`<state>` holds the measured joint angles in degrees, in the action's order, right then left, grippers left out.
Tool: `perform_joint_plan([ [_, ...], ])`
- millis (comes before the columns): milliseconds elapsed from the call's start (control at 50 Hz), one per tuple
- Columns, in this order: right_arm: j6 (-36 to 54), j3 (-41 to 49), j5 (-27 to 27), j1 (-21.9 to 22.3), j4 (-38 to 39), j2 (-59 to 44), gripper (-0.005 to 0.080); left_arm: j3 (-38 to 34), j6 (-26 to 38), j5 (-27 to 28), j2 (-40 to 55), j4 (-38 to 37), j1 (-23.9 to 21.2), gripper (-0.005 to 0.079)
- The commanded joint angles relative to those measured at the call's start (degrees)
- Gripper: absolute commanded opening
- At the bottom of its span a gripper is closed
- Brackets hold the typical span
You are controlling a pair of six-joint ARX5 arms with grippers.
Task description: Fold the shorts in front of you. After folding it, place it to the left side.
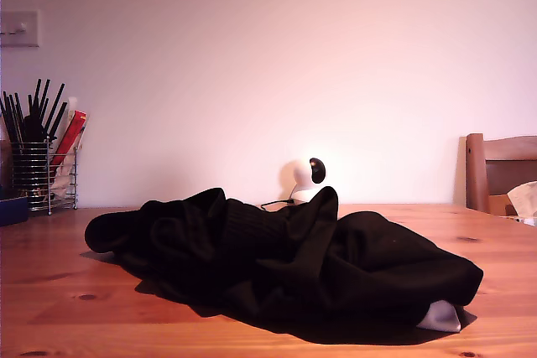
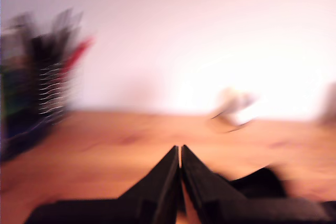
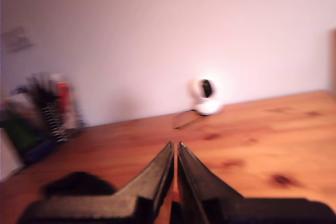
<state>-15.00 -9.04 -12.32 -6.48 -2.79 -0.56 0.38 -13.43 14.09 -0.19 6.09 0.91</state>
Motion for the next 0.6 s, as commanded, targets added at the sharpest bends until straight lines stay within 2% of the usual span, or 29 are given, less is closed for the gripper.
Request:
perform_joint_plan([
  [0,-0.07,-3.41,-1.99,-0.28,-2.03,-1.11,-0.0012,-0.63,-1.25,3.65,-0.52,0.11,-0.09,-0.0019],
  [140,-1.38,-8.90,-6.49,-0.96,-7.43,-6.32,-0.0012,1.57,-3.32,9.53,0.28,-2.49,-0.85,-0.0019],
  [300,-3.67,-14.71,-10.54,-3.41,-9.77,-16.39,-0.0012,4.15,-4.20,13.86,5.29,-4.87,-1.68,-0.0019],
  [420,-4.83,-19.37,-11.65,-6.99,-10.78,-25.79,-0.0011,6.84,-4.15,16.33,12.20,-5.03,-2.08,-0.0019],
  [580,-4.76,-25.94,-11.69,-15.26,-11.28,-39.89,0.0009,11.28,-1.38,20.41,24.39,-5.25,-2.21,-0.0019],
])
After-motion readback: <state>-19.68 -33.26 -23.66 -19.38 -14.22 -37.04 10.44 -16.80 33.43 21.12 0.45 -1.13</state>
